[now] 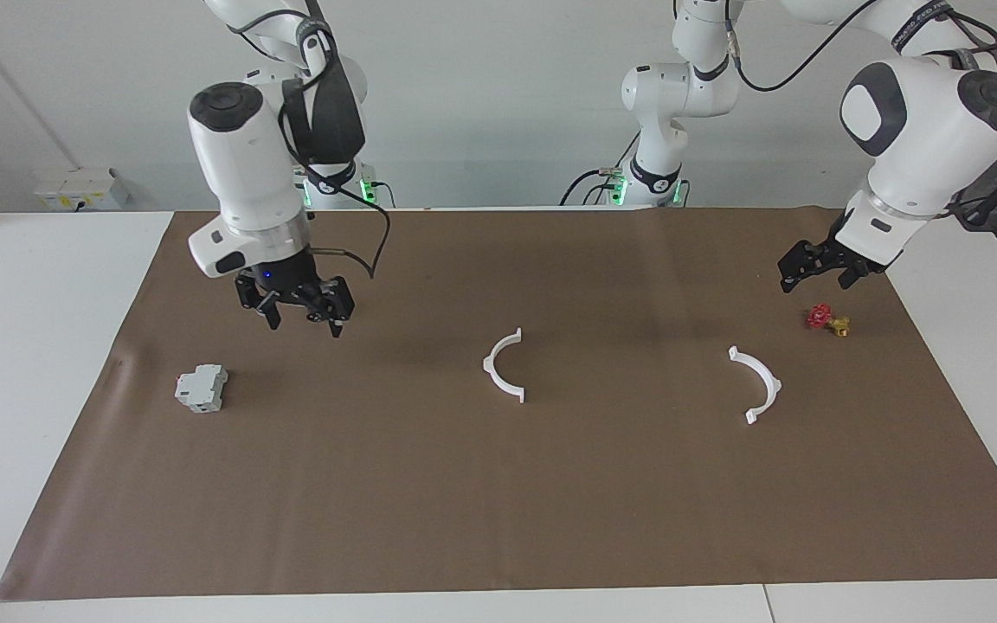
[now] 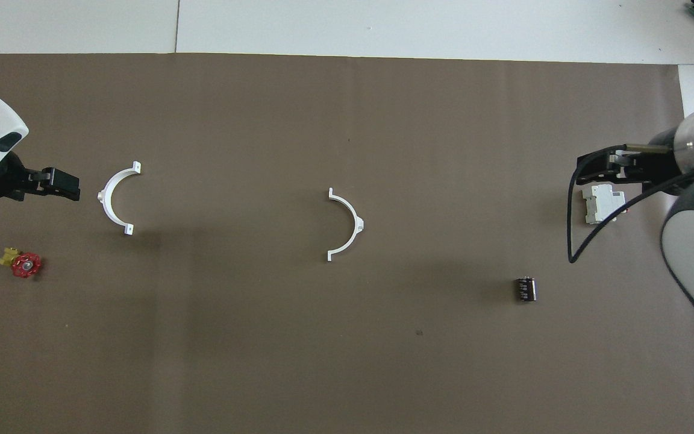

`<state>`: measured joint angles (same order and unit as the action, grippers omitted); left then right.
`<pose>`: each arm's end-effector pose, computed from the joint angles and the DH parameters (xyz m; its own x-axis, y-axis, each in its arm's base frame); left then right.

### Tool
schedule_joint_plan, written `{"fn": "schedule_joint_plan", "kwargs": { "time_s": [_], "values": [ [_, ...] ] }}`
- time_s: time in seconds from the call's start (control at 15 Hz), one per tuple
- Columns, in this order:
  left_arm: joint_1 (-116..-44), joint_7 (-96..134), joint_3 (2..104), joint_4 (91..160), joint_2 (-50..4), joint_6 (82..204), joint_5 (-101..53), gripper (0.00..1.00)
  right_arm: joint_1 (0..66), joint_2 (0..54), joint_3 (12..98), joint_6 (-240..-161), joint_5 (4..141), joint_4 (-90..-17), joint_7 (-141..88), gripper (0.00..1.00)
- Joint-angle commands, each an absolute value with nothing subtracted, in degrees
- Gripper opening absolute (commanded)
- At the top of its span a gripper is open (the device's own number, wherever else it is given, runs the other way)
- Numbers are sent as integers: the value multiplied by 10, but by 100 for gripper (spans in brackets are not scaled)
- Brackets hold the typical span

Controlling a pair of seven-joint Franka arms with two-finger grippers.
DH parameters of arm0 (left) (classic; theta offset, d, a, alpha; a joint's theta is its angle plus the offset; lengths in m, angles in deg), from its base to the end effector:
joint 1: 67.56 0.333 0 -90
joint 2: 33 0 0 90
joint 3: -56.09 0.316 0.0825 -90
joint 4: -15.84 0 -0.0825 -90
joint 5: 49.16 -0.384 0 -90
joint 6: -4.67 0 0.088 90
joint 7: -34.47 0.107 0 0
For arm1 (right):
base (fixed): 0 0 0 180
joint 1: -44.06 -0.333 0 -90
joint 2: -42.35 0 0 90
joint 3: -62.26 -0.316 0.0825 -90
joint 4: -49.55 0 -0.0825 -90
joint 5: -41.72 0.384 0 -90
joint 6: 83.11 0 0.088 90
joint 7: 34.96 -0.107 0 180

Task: Assemble drain pipe with both arms
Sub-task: 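Retract the right gripper while the left gripper reaches the other half-ring, then grasp the second white half-ring with the left gripper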

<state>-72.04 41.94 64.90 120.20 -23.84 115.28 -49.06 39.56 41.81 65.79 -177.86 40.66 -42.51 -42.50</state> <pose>0.5976 0.0413 0.4440 0.9972 -0.0550 -0.0514 -0.0559 -0.9983 -0.0162 0.5647 0.0079 0.6096 0.9928 -0.1129 0.0397 -0.1135 -0.9934 0.0140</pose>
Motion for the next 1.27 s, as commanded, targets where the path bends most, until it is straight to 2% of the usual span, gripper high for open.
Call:
{"fn": "schedule_joint_plan", "kwargs": {
  "time_s": [0.0,0.13,0.27,0.53,0.8,1.2],
  "values": [
    [-702,427,647,1229,-249,1183,-485,100,433,409,653,-1714,413,-374,-377,100],
    [-704,426,647,1237,-241,1203,-485,100,449,422,653,-1704,412,-399,-373,100],
    [-703,423,647,1262,-225,1259,-483,100,449,444,653,-1727,413,-444,-375,100],
    [-707,402,647,1260,-184,1311,-482,100,446,443,652,-1737,413,-441,-379,100],
    [-717,349,646,1261,-182,1317,-483,100,441,442,650,-1738,413,-440,-388,100],
    [-720,346,646,1260,-144,1347,-483,100,442,444,650,-1737,422,-440,-387,100]
  ]
}}
